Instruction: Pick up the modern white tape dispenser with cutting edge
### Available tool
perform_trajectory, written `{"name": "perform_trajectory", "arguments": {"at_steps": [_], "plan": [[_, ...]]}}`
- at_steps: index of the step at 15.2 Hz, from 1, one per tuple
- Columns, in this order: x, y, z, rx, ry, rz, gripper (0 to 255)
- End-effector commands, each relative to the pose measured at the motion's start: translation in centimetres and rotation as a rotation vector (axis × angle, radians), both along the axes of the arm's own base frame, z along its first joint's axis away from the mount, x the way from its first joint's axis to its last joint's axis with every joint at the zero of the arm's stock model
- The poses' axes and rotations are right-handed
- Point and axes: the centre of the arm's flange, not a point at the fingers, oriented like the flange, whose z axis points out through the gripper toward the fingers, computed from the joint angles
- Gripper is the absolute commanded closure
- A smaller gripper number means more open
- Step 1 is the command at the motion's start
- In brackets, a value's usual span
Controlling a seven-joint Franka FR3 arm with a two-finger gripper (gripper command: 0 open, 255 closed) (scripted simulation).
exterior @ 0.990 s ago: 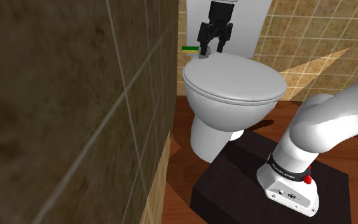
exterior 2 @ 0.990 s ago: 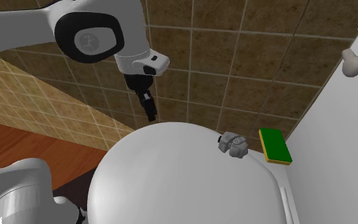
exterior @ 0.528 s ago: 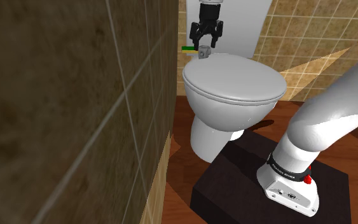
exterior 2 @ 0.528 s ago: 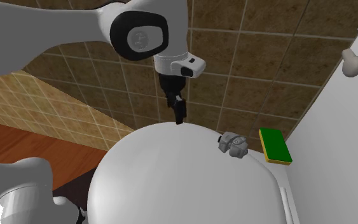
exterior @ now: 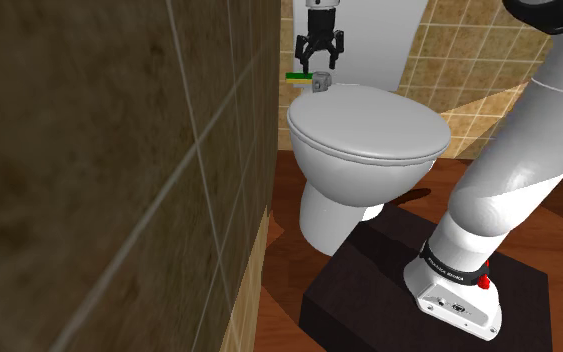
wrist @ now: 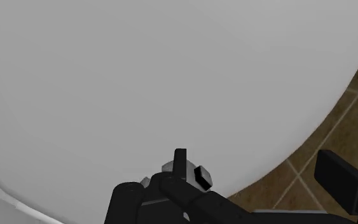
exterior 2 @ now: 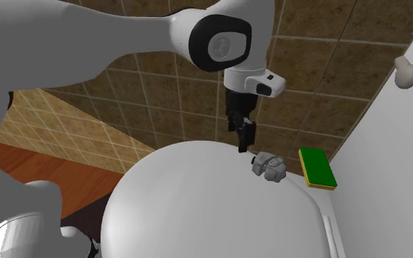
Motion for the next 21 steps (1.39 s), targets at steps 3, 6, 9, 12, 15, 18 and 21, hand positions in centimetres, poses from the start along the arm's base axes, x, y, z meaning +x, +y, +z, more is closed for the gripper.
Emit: {"name": "perform_trajectory", "arguments": {"at_steps": [3,6,9,12,15,18,21], "plan": [[3.3,-4.2,-0.5,-0.026,0.029,-0.072,0],[5.5,-7.5,-0.8,-0.045,0.051,-0.126,0],[7.5,-11.0,-1.1,-0.064,0.072,-0.179,0],[7.5,-11.0,-2.2,-0.064,0.072,-0.18,0],[7.5,-11.0,-3.8,-0.064,0.072,-0.18,0],[7.5,-11.0,-5.1,-0.064,0.072,-0.18,0],[7.5,-10.9,-5.3,-0.064,0.072,-0.18,255]]}}
